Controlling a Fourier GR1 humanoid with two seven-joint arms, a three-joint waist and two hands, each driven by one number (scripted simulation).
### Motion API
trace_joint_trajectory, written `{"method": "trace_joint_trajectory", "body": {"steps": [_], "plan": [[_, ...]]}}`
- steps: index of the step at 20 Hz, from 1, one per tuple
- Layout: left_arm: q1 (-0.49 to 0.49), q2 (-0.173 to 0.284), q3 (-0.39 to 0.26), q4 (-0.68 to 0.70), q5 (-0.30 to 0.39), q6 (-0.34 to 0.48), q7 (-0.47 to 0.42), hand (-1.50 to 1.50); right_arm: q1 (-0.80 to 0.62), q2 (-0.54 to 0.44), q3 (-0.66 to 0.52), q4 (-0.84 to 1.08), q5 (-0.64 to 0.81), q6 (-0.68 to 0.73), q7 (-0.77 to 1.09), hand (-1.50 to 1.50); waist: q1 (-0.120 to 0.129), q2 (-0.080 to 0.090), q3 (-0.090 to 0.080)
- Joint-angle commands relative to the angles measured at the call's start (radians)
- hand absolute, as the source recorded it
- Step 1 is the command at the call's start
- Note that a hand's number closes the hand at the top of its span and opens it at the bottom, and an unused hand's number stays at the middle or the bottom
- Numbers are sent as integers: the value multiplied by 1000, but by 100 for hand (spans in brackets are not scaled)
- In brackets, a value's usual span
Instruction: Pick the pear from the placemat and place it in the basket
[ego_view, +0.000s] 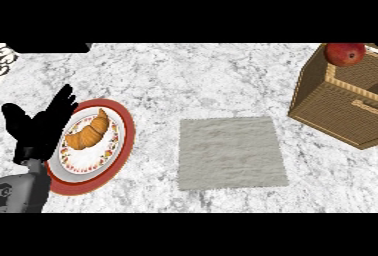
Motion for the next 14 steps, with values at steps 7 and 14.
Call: {"method": "trace_joint_trajectory", "body": {"steps": [7, 14], "plan": [[61, -15, -9, -9, -32, 9, -55, 0, 334, -123, -317, -247, -444, 271, -23, -150, -17, -3, 0], [-18, 20, 27, 41, 3, -15, -7, 0, 563, -224, -537, -217, -721, 570, -124, -150, -14, 1, 0]]}}
